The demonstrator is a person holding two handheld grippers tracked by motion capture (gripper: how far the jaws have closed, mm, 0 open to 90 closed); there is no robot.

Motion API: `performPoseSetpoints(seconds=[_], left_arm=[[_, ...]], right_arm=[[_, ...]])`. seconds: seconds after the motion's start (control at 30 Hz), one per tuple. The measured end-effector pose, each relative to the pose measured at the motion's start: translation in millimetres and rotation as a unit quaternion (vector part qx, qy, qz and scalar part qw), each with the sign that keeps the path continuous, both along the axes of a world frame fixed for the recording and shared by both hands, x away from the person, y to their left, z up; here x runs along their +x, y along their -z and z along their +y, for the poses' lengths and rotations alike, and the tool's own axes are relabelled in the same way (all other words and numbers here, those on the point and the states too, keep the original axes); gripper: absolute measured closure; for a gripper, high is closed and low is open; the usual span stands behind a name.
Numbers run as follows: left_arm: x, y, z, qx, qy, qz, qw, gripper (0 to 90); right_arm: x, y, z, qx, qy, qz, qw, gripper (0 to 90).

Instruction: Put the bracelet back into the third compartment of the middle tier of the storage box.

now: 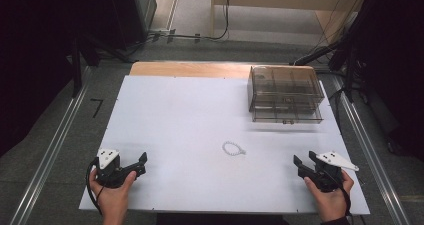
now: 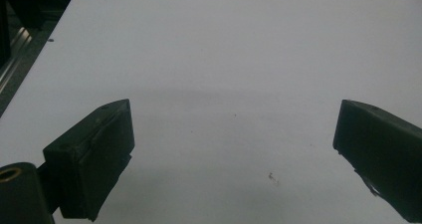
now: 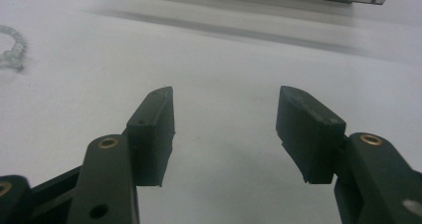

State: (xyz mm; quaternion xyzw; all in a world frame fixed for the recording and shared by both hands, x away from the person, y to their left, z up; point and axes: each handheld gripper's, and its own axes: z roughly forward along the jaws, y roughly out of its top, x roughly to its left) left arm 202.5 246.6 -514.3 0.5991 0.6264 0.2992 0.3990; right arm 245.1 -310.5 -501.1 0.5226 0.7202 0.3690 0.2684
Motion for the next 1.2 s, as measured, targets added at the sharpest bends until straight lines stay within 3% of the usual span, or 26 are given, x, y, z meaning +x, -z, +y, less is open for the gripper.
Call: performPoseSetpoints(seconds=[1.2], left_arm=[[1.4, 1.7, -0.2, 0.000, 0.010, 0.010, 0.9999, 3.1]], right_arm=[[5.8, 1.0, 27.1, -0.016, -0.031, -0.001, 0.9994, 37.8]])
